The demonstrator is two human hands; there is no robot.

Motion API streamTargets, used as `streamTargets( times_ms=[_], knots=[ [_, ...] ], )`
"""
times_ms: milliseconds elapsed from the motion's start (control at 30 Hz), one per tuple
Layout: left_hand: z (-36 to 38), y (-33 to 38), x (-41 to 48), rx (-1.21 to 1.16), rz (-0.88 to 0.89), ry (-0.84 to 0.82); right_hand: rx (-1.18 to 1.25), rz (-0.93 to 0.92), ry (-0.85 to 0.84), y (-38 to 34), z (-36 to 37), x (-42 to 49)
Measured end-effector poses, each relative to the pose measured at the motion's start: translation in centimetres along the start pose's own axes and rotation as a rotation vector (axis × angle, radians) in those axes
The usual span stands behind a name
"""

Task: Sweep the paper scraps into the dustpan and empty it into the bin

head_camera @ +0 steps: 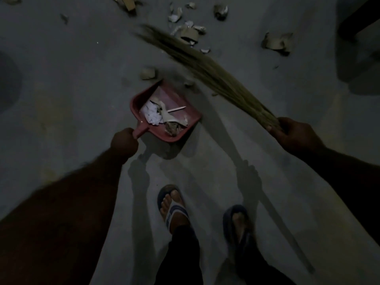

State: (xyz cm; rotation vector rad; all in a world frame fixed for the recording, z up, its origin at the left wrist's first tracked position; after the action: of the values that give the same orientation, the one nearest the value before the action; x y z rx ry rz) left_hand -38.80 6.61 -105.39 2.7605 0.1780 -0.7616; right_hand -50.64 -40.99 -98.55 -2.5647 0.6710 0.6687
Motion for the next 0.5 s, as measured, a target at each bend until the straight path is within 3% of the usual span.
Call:
streamTargets(
  times_ms=[200,333,500],
  knots=[
    [2.5,-1.0,-0.6,0.012,-0.062,-0.027,-0.029,0.124,-0.192,-1.2,3.2,4.0],
    [4.1,0.3,-1.3,-0.02,-0.064,-0.017,-0.074,0.06,-0.393,-0.8,6.9,1.4],
    [4.9,1.4,-2.8,-0.099,-0.106,0.012,-0.062,-0.127,-0.318,1.0,6.8,-1.0]
  ],
)
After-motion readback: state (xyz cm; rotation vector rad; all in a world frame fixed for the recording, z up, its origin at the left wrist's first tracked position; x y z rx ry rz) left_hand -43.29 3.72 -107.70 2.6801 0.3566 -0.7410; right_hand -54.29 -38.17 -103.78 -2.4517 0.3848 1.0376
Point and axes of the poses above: each hand's wrist, its own x-axis towards the middle knuckle, its own z-axis out of the palm, y = z × x, the point moved 9 cm from there along x, towards the middle knuckle, and after that the axes turned 1 degree about y, right-handed, at the moved point
